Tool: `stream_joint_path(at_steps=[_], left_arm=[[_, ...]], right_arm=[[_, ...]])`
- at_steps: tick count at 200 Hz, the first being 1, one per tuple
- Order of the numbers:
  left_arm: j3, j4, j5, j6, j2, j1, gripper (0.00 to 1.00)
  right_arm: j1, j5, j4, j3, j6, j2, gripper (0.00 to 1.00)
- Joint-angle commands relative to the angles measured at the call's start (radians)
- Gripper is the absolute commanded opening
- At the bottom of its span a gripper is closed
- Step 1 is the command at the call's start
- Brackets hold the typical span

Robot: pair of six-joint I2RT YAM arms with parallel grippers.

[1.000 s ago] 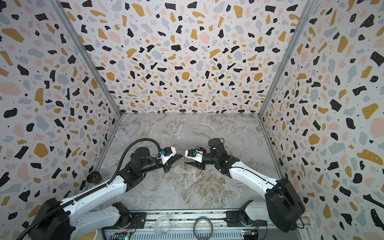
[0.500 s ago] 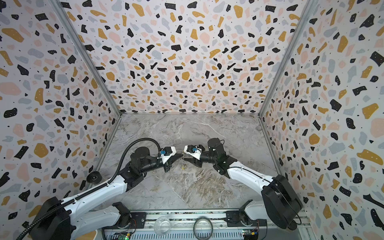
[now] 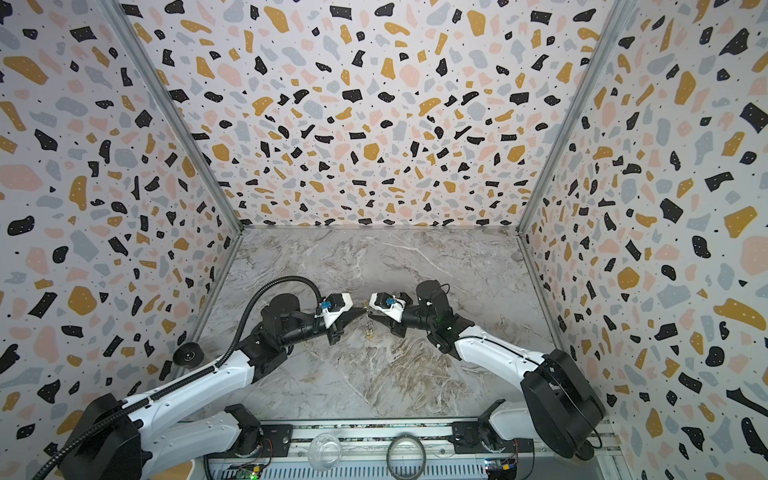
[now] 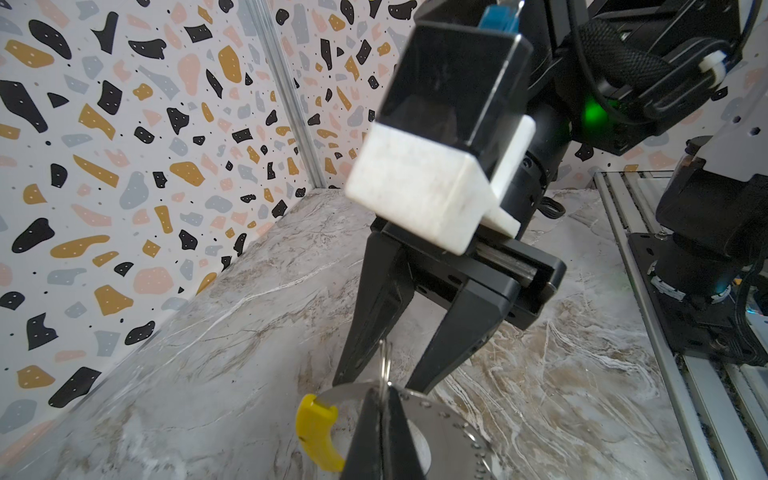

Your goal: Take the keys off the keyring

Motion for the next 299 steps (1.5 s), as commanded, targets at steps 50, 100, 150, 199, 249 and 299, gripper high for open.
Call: stream_joint_path(at_steps=[50, 100, 150, 199, 249, 299], left_arm=[[0.023, 0.01, 0.003, 0.047, -0.011, -0.005, 0.0], [0.023, 0.0, 0.008, 0.058, -0.011, -0.005, 0.0], [0.013, -0.009, 0.006, 0.064, -0.03, -0.005, 0.0], [0.015, -0.049, 0.009, 0.087, -0.038, -0.005, 0.0], [0.037, -0.109, -0.005, 0.115, -0.03, -0.005, 0.0], [0.055, -0.137, -0.008, 0.137, -0.023, -0.006, 0.0]], right_arm=[[0.003, -0.073, 0.031, -0.018, -0.02, -0.057, 0.31], [0.003, -0.199, 0.027, 0.001, 0.011, -0.025, 0.3], [-0.003, -0.185, -0.016, 0.005, -0.019, -0.034, 0.25], [-0.035, -0.091, -0.207, 0.035, -0.18, -0.112, 0.26], [-0.043, -0.076, -0.305, 0.096, -0.242, -0.173, 0.26], [-0.027, -0.134, -0.316, 0.125, -0.247, -0.164, 0.23]])
